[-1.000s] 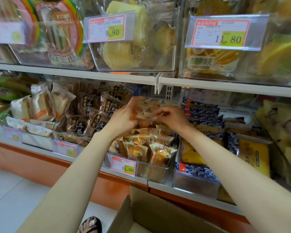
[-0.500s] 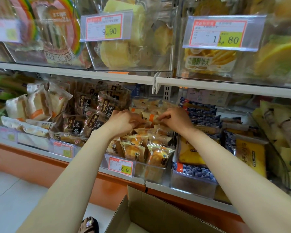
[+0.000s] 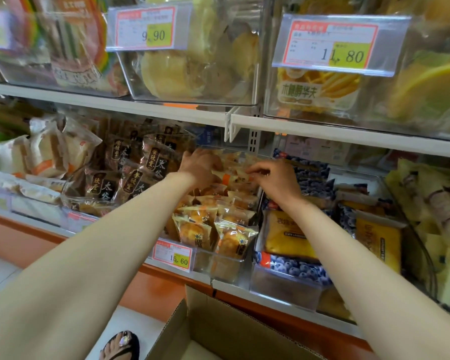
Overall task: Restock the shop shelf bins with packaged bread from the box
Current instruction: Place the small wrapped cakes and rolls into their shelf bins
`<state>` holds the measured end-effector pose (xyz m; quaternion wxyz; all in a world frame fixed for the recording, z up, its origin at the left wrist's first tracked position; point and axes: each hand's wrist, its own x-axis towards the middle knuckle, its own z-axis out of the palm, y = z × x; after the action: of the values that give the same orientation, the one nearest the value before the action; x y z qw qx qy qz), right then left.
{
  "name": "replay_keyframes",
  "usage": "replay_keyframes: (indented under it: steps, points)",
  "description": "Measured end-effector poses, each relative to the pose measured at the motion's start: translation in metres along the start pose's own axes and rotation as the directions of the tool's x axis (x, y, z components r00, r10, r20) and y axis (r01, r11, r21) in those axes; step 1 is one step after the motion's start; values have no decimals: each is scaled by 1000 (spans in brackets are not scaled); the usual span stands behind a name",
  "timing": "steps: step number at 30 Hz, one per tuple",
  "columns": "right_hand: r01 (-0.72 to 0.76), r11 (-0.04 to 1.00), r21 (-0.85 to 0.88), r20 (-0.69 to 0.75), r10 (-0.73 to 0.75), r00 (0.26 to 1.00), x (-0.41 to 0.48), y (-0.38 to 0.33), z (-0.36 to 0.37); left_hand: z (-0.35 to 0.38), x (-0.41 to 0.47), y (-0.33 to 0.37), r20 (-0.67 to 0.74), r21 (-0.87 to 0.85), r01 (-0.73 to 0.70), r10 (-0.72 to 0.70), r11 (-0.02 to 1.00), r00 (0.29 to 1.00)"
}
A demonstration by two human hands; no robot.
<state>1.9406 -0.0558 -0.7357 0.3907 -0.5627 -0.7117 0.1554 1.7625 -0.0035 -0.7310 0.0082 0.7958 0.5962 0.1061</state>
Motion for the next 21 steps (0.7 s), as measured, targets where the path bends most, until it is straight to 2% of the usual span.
replay_keyframes:
  steps: [2, 6, 9, 13, 16, 19, 21]
  points:
    - [-2, 1000, 3, 14, 2, 1000, 1, 2, -2, 1, 5, 2, -26, 22, 2, -1, 1000, 1000]
    - [-3, 1000, 5, 49, 3, 999, 2, 6, -2, -1, 11, 8, -142, -42, 60, -65, 997, 988]
    - [-17, 1000, 10, 66, 16, 998, 2, 6, -1, -11, 9, -4, -152, -235, 104, -143, 966, 978]
    - [-22, 999, 49, 53, 19, 998, 4, 5, 1, -23, -13, -22, -218, -501, 67, -201, 863, 955]
    - [-22, 997, 71, 44, 19, 999, 5, 3, 3, -30, -41, -23, -290, -687, 19, -298, 726, 910]
    - [-28, 993, 113, 34, 25, 999, 3, -1, 4, -39, -69, -27, -303, -873, -67, -430, 483, 850]
    - [-38, 985, 170, 40, 32, 999, 1, -7, 4, -44, -85, -32, -262, -939, -94, -510, 330, 820]
